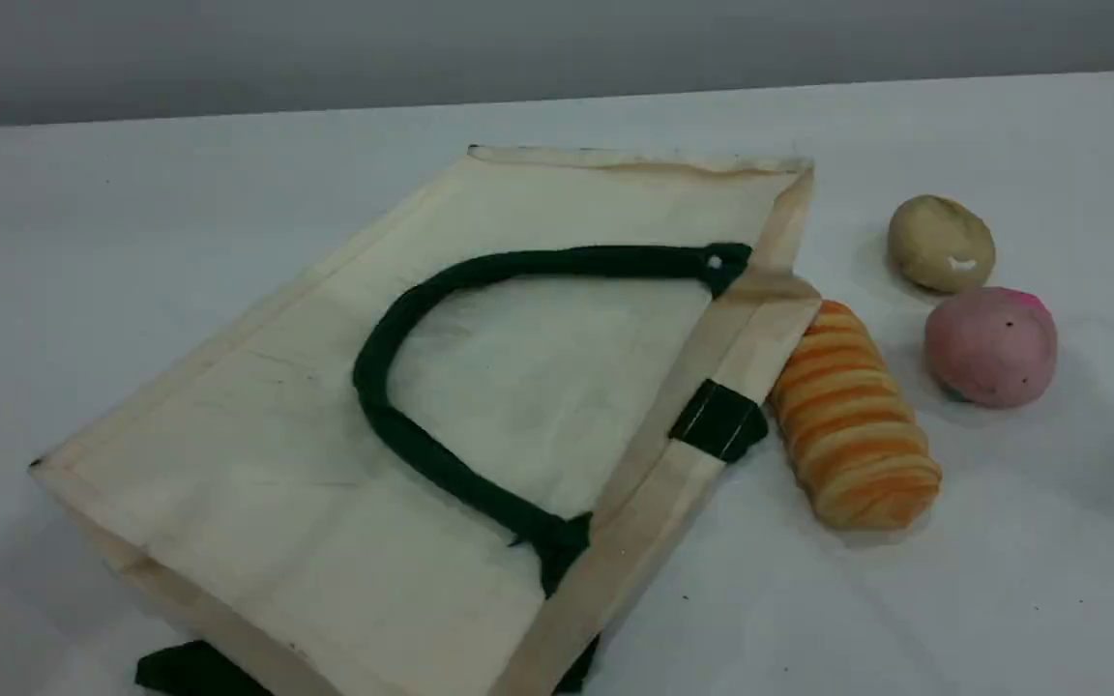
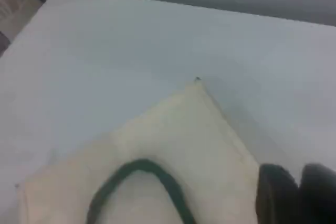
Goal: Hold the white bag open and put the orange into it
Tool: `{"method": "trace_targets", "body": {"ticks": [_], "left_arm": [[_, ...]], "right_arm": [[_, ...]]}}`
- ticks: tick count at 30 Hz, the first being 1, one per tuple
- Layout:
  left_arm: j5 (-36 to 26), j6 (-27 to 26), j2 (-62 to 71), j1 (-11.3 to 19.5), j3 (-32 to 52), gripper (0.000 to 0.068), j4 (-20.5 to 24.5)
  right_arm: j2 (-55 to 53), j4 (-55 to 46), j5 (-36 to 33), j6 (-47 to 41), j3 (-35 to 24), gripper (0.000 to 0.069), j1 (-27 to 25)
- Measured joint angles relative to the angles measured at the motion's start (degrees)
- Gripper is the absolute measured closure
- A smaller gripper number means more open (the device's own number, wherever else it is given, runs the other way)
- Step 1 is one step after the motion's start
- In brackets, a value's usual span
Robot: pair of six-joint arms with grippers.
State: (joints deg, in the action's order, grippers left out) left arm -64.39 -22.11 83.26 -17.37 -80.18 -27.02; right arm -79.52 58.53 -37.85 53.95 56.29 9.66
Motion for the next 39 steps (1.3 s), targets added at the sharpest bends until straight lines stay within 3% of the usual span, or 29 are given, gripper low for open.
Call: {"method": "trace_targets", "body": {"ticks": [6, 11, 20, 24, 29, 34, 39], "left_arm": [[-0.7, 0.1, -4.5, 0.0, 0.3, 0.0209, 0.0], [-0.2, 1.3, -10.1, 0.0, 3.4, 0.0283, 0.1], [2.0, 6.5, -26.2, 0.0, 13.6, 0.0572, 0.1], [2.0, 8.2, -35.9, 0.0, 17.7, 0.0652, 0.7], [-1.0, 13.7, -48.3, 0.0, 22.2, 0.0675, 5.4], [-1.6, 17.8, -58.9, 0.1, 24.9, 0.0675, 7.0], [-3.6, 23.0, -67.7, 0.2, 29.3, 0.0675, 13.5]], "right_arm": [[7.5, -14.9, -3.2, -13.7, 0.0, 0.0583, 0.0], [16.4, -26.1, -6.4, -24.9, 0.0, 0.0583, 0.0], [37.8, -39.4, -18.5, -40.1, 0.0, 0.0584, 0.0], [48.0, -42.7, -23.7, -42.8, 0.0, 0.0584, 0.0], [59.0, -43.5, -30.3, -48.4, 0.0, 0.0584, 0.0], [68.7, -46.7, -32.2, -48.7, -0.4, 0.0584, 0.0], [76.5, -49.5, -32.3, -48.5, -5.6, 0.0584, 0.0]]}}
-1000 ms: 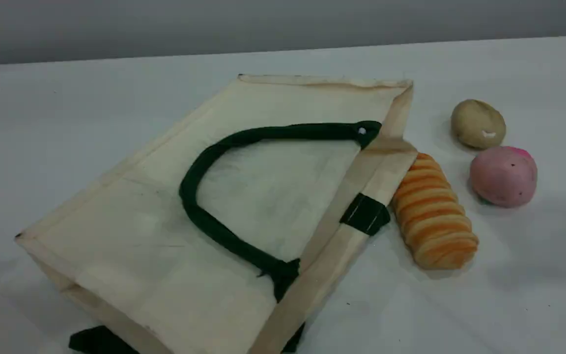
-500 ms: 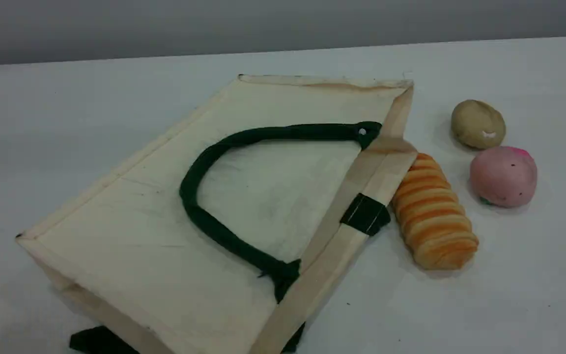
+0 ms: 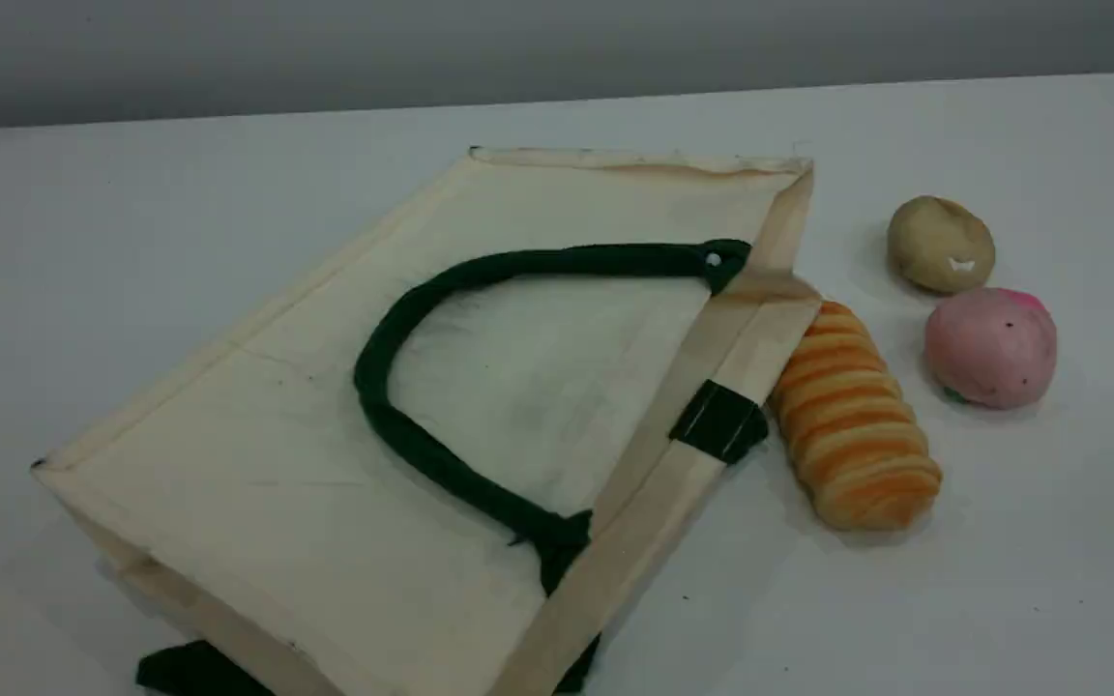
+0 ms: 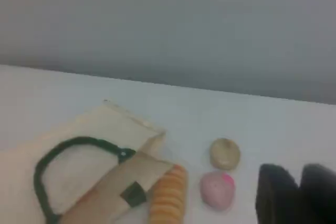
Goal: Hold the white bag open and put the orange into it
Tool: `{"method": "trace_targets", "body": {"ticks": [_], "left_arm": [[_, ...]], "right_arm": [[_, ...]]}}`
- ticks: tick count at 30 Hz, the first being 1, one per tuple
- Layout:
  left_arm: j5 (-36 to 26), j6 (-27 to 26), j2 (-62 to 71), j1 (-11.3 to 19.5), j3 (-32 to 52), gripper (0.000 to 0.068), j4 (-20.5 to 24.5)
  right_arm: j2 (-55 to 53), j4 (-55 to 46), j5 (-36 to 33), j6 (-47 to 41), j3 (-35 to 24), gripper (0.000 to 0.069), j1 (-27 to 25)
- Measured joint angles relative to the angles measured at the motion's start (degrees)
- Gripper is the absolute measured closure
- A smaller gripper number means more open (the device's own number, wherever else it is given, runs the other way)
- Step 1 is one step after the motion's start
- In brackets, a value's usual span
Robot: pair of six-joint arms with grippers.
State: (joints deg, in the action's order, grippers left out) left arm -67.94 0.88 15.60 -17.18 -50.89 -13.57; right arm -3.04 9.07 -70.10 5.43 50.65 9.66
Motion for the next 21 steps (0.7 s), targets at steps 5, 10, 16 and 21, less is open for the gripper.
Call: {"method": "trace_targets", "body": {"ticks": [5, 10, 16, 21], "left_arm": [[2.7, -0.1, -7.6, 0.0, 7.2, 0.0675, 5.7], [6.8, -1.8, -13.0, 0.0, 15.5, 0.0675, 8.1], [6.6, -3.5, -13.7, 0.0, 21.6, 0.0674, 8.1], [6.1, -3.5, -13.7, 0.0, 22.1, 0.0673, 8.8]], "right_arm": [[3.1, 0.1, 0.0, 0.0, -8.7, 0.0584, 0.0], [3.0, -0.6, 5.8, 1.4, -16.5, 0.0584, 0.0], [3.0, -0.7, 9.3, 1.3, -21.7, 0.0584, 0.0], [3.0, -1.0, 9.1, 1.1, -21.7, 0.0582, 0.0]]}}
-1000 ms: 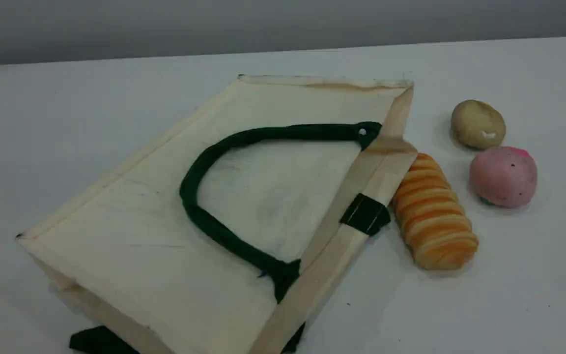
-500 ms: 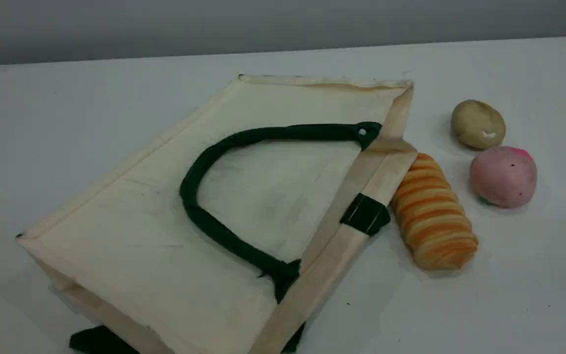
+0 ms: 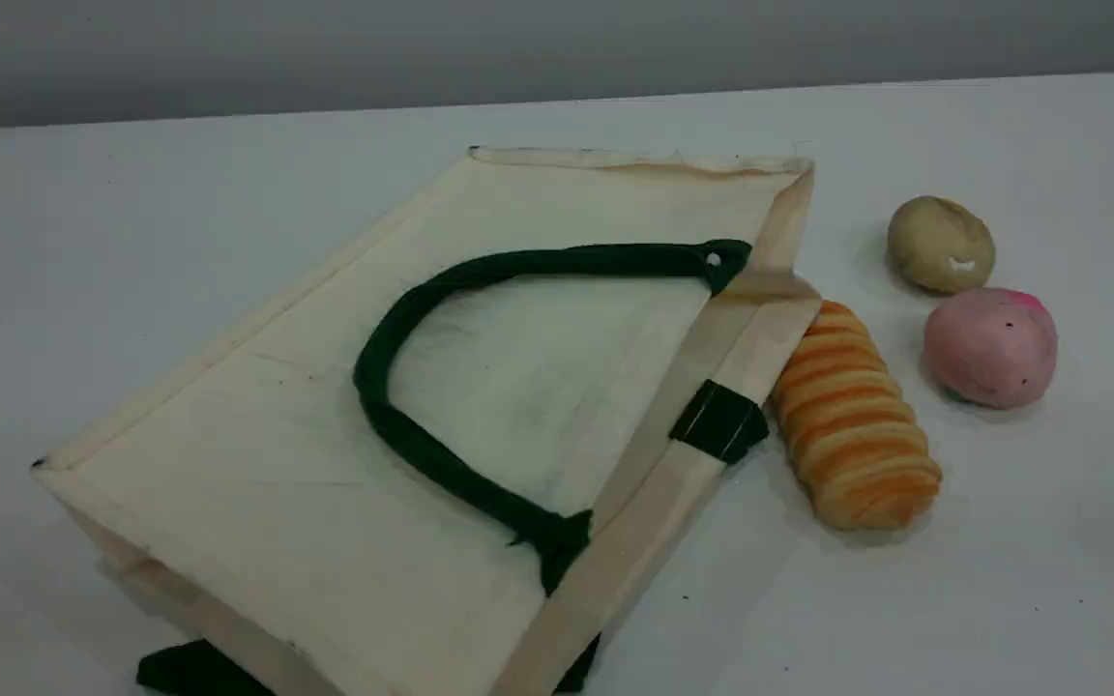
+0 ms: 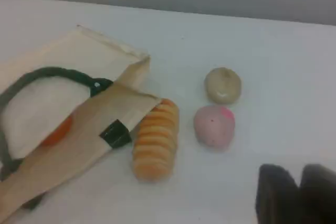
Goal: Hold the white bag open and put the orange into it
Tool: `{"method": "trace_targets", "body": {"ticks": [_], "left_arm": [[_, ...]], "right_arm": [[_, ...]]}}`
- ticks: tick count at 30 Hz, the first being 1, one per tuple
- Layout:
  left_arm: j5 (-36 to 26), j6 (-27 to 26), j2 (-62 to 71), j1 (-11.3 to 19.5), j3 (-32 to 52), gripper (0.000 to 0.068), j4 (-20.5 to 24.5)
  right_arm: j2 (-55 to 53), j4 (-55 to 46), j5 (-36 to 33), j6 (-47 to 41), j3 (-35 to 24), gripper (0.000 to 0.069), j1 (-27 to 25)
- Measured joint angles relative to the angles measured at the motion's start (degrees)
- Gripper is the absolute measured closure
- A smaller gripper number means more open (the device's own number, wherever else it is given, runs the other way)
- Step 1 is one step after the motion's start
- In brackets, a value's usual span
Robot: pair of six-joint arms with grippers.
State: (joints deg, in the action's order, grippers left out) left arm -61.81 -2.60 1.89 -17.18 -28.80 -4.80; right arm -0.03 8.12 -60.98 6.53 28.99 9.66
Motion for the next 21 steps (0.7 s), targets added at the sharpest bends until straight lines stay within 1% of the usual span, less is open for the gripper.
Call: {"method": "trace_targets", "body": {"ticks": [11, 14, 16, 17, 19, 21], "left_arm": [[0.0, 0.2, 0.0, 0.0, 0.0, 0.0661, -0.1], [0.0, 0.2, -0.1, 0.2, 0.0, 0.0657, -0.1], [-0.1, 0.2, -0.3, 1.8, 0.0, 0.0654, -0.1], [-0.1, 0.2, -0.3, 3.2, 0.0, 0.0652, -0.1], [-0.2, 0.3, -0.3, 6.2, 0.0, 0.065, -0.1], [-0.2, 0.3, -0.3, 10.0, 0.0, 0.0648, -0.1]], "right_arm": [[0.0, -0.1, -0.2, 0.0, 0.0, 0.0563, 0.0], [0.0, 0.2, -0.2, 0.0, 0.0, 0.0559, -1.7], [0.0, 0.4, -0.2, 0.0, 0.0, 0.0554, -4.5], [0.0, 0.5, -0.2, 0.0, 0.0, 0.0553, -5.8], [0.0, 0.6, -0.2, 0.0, 0.0, 0.0552, -9.1], [0.0, 0.6, -0.2, 0.0, 0.0, 0.055, -11.2]]}}
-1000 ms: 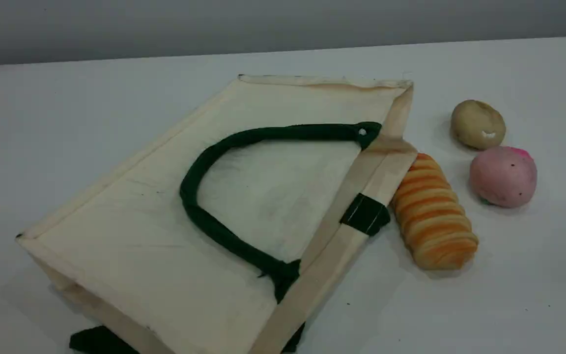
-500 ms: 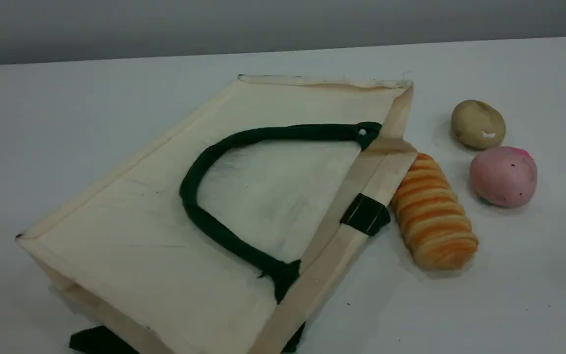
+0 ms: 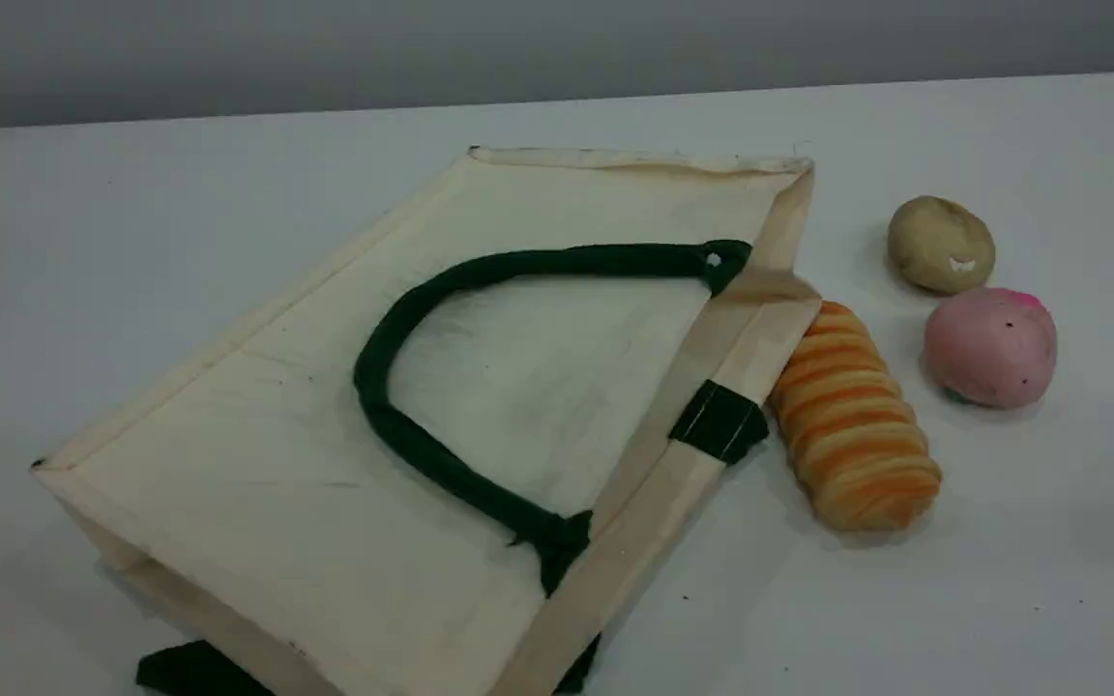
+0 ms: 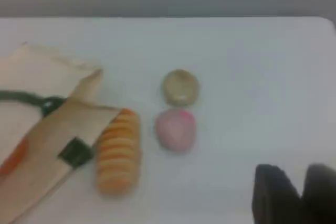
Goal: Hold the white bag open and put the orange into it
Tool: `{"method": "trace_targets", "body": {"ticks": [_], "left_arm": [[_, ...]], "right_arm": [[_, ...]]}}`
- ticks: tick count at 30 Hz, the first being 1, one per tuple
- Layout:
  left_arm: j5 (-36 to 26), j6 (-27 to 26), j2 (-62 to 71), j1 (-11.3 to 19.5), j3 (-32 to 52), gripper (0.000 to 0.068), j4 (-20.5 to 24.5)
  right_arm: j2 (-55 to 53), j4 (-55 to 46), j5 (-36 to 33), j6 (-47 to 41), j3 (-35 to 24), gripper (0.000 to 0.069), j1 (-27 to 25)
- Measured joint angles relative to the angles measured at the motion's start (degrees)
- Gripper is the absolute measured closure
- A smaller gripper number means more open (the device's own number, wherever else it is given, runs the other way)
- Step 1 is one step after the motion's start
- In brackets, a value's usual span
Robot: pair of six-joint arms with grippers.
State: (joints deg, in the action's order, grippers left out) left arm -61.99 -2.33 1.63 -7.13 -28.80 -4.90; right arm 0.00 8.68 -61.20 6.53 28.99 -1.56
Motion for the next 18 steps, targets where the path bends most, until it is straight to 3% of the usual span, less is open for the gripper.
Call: {"method": "trace_targets", "body": {"ticks": [4, 6, 11, 18], "left_arm": [[0.0, 0.0, -0.1, 6.5, 0.0, 0.0643, 0.0], [0.1, 0.0, -1.0, 7.9, 0.0, 0.064, 0.0], [0.1, 0.0, -1.7, 7.9, 0.0, 0.0635, 0.1], [0.1, 0.0, -1.6, 4.7, 0.0, 0.0626, 0.1]], "right_arm": [[0.0, 0.1, -0.2, 0.0, 0.0, 0.0549, -0.4], [0.0, 0.1, -0.2, 0.0, 0.0, 0.0548, -0.3], [0.0, 0.2, -0.2, -0.1, 0.0, 0.0542, -0.2], [0.0, 0.2, -0.1, -0.1, 0.0, 0.0531, -0.2]]}}
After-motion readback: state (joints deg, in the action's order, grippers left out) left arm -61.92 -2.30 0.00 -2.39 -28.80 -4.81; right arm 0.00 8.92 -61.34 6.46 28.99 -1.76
